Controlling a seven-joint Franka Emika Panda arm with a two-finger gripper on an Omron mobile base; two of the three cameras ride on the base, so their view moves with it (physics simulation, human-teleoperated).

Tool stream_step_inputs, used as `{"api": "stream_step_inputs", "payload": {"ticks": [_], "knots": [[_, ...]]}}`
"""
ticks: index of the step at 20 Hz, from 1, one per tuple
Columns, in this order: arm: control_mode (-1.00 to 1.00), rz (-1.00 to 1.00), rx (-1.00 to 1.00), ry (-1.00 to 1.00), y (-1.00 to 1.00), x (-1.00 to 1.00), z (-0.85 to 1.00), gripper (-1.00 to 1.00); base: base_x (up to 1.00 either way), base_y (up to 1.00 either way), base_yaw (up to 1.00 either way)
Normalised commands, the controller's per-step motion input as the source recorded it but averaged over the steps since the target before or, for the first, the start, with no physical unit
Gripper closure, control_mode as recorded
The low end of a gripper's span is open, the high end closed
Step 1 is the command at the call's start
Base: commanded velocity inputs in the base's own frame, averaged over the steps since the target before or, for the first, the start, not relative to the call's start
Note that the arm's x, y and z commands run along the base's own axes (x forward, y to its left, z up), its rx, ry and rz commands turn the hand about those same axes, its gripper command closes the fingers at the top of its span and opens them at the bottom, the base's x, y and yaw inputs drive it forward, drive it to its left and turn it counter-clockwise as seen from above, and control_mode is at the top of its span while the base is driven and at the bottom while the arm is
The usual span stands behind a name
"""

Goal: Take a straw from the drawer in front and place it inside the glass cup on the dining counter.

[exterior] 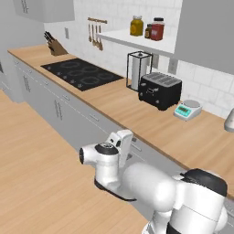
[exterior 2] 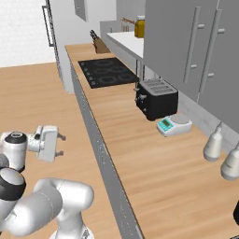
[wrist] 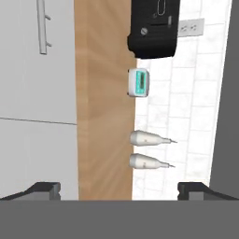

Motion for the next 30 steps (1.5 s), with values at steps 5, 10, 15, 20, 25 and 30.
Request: {"api": "stream_step_inputs", "payload": {"ticks": [5, 10, 15, 20, 25, 30], "knots": [[-1.00, -0.09, -0.11, 0.00, -0.45, 0.33, -0.58, -1.00, 0.00, 0.00, 0.00], [-1.00, -0.04, -0.04, 0.00, -0.30, 0.49, -0.40, -1.00, 0.00, 0.00, 0.00], [-1.00, -0.01, 0.00, 0.00, -0.06, 0.55, -0.36, -1.00, 0.00, 0.00, 0.00], [-1.00, 0.00, 0.00, 0.00, 0.00, 0.60, -0.32, -1.00, 0.00, 0.00, 0.00], [-1.00, 0.00, 0.00, 0.00, 0.00, 0.38, -0.38, -1.00, 0.00, 0.00, 0.00], [-1.00, 0.00, 0.00, -0.01, 0.00, 0.20, -0.37, -1.00, 0.00, 0.00, 0.00]]}}
